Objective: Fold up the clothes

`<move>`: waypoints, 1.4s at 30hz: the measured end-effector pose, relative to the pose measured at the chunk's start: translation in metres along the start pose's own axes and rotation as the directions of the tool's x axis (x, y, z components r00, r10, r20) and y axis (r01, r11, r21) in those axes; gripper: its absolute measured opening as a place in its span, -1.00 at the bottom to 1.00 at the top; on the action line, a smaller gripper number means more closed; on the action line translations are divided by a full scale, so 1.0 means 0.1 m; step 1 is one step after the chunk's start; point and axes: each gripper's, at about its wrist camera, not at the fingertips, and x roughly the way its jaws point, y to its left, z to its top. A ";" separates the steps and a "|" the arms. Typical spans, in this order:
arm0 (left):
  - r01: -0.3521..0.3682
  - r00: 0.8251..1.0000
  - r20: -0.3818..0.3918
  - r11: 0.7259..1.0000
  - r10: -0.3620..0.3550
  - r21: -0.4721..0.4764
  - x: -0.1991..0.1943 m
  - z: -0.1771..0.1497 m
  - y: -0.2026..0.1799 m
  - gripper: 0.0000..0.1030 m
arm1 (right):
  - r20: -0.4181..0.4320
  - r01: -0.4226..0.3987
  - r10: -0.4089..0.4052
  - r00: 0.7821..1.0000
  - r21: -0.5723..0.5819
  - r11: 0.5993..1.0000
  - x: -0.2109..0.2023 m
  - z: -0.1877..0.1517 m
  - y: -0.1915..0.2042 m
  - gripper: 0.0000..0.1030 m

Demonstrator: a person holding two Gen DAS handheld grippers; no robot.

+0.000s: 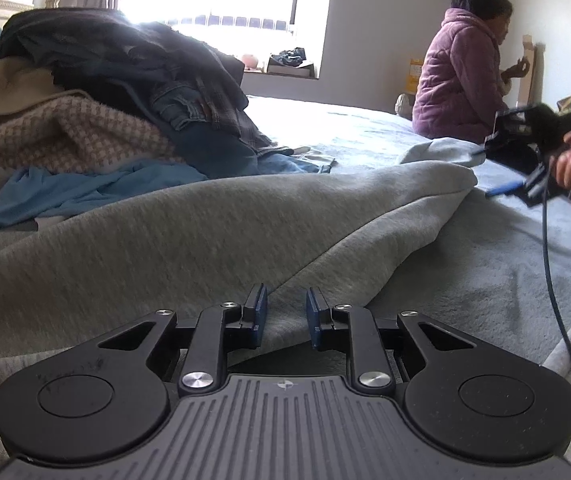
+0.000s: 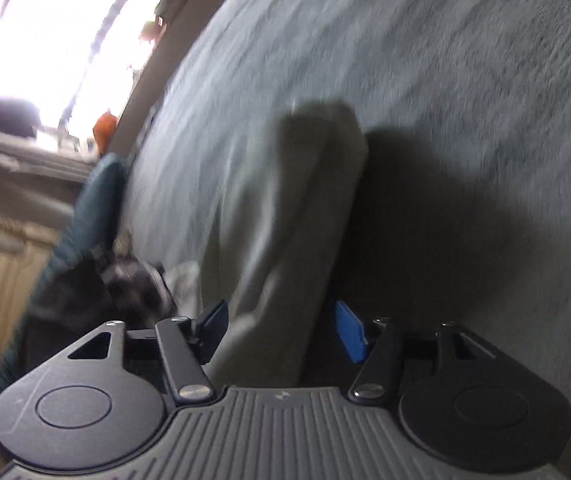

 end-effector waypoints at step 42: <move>0.023 0.999 -0.041 1.000 -0.024 -0.007 -0.10 -0.05 0.33 -0.38 | 0.088 0.054 -0.110 0.990 -0.960 -0.275 0.34 -2.30 1.25 0.14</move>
